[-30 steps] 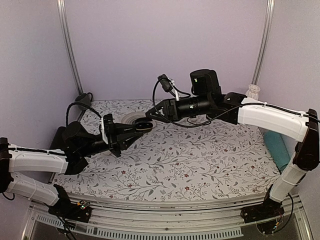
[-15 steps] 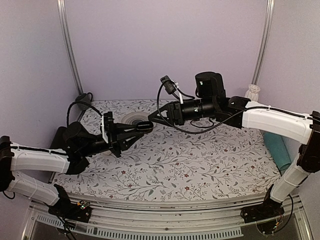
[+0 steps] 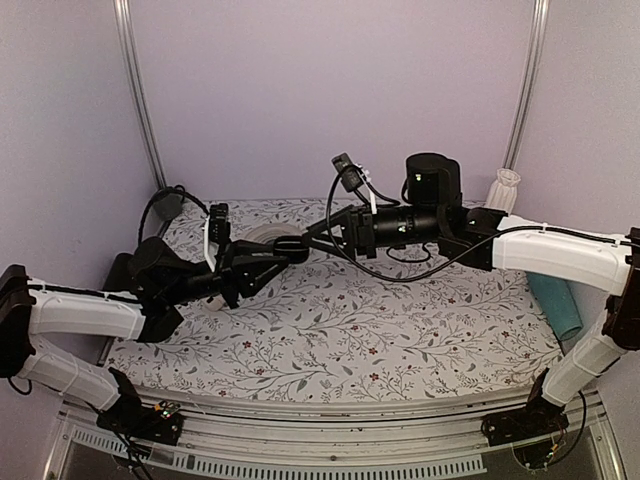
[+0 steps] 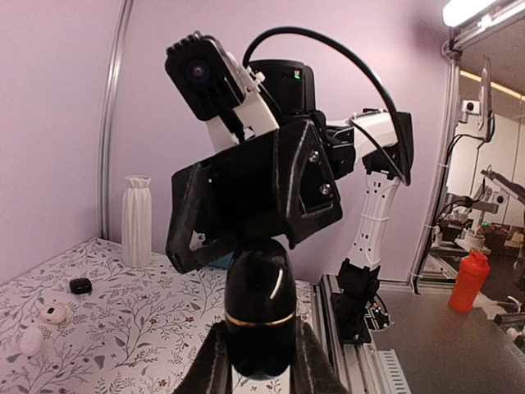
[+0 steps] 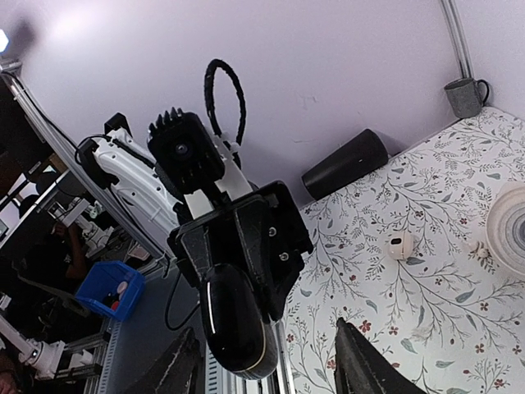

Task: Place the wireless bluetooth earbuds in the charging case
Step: Close the charging case with the earbuds, then pass from the left arm to the right

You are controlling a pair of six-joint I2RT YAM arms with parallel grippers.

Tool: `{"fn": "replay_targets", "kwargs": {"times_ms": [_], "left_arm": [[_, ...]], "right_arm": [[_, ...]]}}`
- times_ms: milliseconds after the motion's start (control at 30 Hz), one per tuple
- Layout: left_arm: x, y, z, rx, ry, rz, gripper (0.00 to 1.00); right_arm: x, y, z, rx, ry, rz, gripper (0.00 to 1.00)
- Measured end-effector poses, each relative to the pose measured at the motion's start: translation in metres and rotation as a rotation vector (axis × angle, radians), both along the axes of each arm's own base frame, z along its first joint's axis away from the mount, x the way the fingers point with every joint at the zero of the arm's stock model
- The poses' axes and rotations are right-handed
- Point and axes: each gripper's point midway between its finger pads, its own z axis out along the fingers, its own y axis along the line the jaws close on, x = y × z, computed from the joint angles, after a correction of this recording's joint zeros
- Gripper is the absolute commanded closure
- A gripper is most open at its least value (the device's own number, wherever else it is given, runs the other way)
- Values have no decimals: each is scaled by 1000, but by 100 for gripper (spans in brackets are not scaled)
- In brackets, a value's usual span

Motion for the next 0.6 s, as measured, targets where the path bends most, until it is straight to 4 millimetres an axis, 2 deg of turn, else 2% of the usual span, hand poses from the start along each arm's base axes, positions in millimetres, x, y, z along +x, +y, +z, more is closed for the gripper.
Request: {"fn": "replay_targets", "kwargs": {"times_ms": [100,300,600], "left_arm": [[4,1,5,-20,64,-6,100],[18,-1,17,-44,154,2,100],[25,-9,22,-44,213,-15,100]], "right_arm": [[-3,1,2,17,-2,19,54],[-8,2,10,50,-11,44,60],[3,6,8,70,8,9,76]]}}
